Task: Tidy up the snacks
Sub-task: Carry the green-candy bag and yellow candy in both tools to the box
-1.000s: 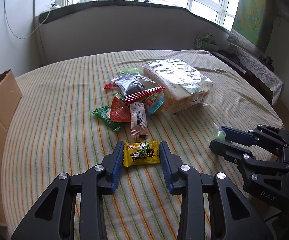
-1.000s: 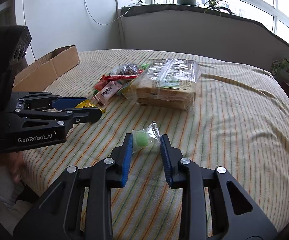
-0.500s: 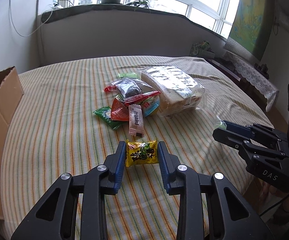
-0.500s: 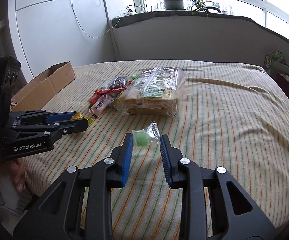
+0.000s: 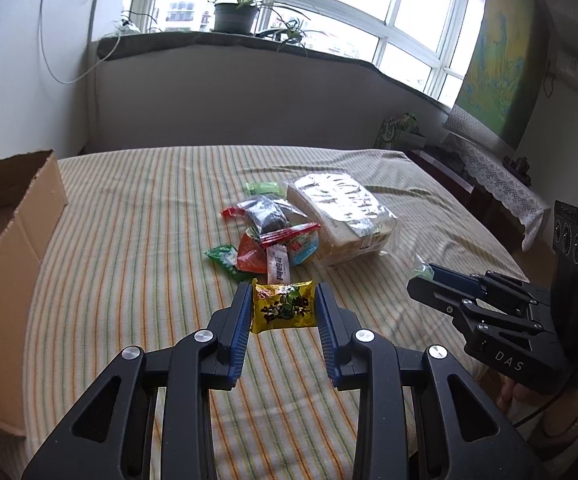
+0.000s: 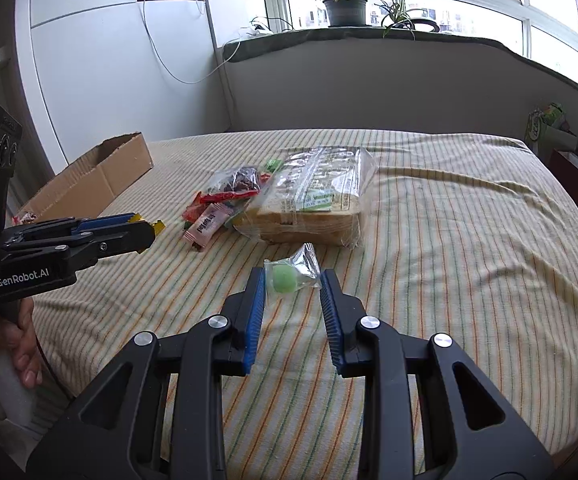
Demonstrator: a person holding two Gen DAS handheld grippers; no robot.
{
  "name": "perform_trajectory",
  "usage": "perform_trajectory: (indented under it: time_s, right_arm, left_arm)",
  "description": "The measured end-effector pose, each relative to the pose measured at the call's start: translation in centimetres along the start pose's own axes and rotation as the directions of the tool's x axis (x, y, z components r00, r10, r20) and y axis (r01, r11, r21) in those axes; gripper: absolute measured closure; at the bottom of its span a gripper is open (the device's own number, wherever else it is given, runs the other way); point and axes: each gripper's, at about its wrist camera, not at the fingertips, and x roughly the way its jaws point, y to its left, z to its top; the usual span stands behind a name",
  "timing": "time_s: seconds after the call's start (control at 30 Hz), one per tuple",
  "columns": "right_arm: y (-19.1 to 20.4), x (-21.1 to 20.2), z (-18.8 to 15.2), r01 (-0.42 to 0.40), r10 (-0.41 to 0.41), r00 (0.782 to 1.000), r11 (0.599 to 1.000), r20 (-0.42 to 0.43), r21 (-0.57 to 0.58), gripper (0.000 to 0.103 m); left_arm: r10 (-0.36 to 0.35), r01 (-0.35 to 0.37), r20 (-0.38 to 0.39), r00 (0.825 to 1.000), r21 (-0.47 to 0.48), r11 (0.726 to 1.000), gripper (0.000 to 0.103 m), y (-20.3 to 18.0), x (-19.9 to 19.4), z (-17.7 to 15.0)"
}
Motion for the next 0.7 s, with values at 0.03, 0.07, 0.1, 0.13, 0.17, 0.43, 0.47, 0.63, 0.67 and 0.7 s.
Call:
perform_trajectory:
  time_s: [0.03,0.07,0.1,0.13,0.17,0.43,0.47,0.63,0.67,0.7]
  right_arm:
    - [0.1,-0.3,0.4,-0.002,0.002,1.0,1.0,0.012,0.0,0.074]
    - [0.3,-0.7,0.8,0.0,0.0,1.0,1.0,0.025,-0.005,0.074]
    - [0.6,-1.2,1.2,0.004,-0.003,0.999,1.0,0.041,-0.01,0.074]
    - [0.8,-1.7,1.7,0.005,-0.004,0.998,1.0,0.057,-0.016,0.074]
    - [1.1,-2.2,2.2,0.005,-0.004,0.998,1.0,0.07,-0.022,0.074]
    - [5.2,-4.7,5.1,0.013,0.002,0.991,0.994,0.134,-0.11,0.074]
    - [5.9,-4.7,5.3,0.012,0.004,0.991,0.992,0.134,-0.124,0.074]
    - [9.8,-4.3,6.1,-0.001,0.025,0.992,0.982,0.126,-0.188,0.074]
    - [10.8,-4.1,6.2,-0.007,0.032,0.992,0.979,0.122,-0.202,0.074]
    - [11.8,-3.8,6.4,-0.013,0.04,0.992,0.976,0.117,-0.219,0.074]
  left_arm:
    - [0.006,-0.006,0.017,1.0,0.007,1.0,0.073,0.0,-0.6,0.3]
    - [0.012,-0.012,0.034,0.999,0.015,1.0,0.073,-0.1,-1.3,0.7]
    - [0.014,-0.016,0.051,0.999,0.022,1.0,0.073,-0.1,-2.0,1.0]
    - [0.017,-0.019,0.071,0.997,0.027,0.999,0.073,-0.1,-2.8,1.3]
    - [0.021,-0.023,0.091,0.996,0.031,0.999,0.073,0.0,-3.6,1.6]
    - [0.054,-0.057,0.2,0.978,0.007,0.998,0.073,2.1,-8.6,2.0]
    - [0.062,-0.063,0.208,0.976,0.0,0.998,0.073,2.6,-9.0,1.8]
    - [0.095,-0.084,0.24,0.966,-0.058,0.995,0.073,5.8,-10.8,1.0]
    - [0.104,-0.088,0.246,0.964,-0.072,0.993,0.073,6.5,-11.2,0.8]
    - [0.113,-0.093,0.251,0.961,-0.088,0.992,0.073,7.3,-11.7,0.5]
